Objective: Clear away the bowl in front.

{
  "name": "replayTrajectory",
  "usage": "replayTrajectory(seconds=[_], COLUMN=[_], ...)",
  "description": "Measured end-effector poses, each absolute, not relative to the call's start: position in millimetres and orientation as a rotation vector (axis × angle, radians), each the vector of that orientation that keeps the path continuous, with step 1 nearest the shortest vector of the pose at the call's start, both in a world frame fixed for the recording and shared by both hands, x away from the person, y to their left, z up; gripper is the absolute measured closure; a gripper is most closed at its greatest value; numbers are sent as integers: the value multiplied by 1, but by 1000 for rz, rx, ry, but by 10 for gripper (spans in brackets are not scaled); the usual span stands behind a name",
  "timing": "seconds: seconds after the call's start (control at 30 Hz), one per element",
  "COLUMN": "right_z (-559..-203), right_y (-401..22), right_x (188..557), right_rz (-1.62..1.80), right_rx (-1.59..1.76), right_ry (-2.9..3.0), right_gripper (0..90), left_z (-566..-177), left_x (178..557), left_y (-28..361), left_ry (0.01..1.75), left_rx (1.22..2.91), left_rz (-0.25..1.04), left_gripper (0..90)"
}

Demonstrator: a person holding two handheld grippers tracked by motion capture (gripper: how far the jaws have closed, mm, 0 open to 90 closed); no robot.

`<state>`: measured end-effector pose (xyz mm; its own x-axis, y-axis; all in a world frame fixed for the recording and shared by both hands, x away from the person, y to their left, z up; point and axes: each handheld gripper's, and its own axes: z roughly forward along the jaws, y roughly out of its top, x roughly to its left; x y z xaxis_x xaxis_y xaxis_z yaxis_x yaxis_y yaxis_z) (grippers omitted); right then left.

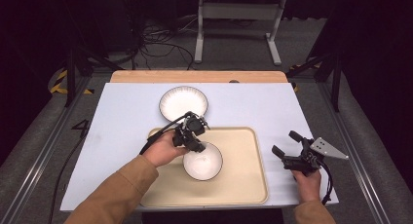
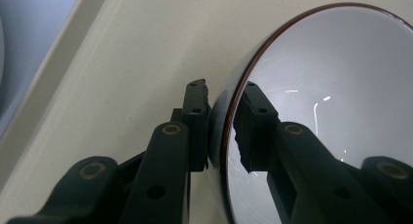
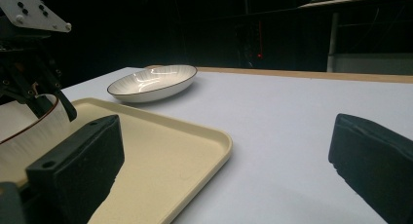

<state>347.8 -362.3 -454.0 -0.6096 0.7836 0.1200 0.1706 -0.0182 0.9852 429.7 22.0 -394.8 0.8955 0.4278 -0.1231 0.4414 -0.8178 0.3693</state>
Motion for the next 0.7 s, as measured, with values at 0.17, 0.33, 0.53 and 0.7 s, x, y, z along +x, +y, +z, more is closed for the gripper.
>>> replayTrajectory(seconds=[0.17,0.33,0.53,0.7], right_z=[-454,-454,-454,-454], right_y=[-362,-362,-362,-362], right_x=[348,348,348,348], right_rz=[1668,1664,1661,1659], right_rx=[993,990,991,991], right_ry=[1783,1785,1787,1789], right_gripper=[3,3,3,3], left_z=[-396,-398,-396,-393], left_x=[430,431,431,429], left_y=[22,23,25,26], left_ry=[646,670,669,660], left_rx=[2675,2673,2657,2634], left_rz=[-39,-51,-51,-35], left_gripper=[741,696,615,562])
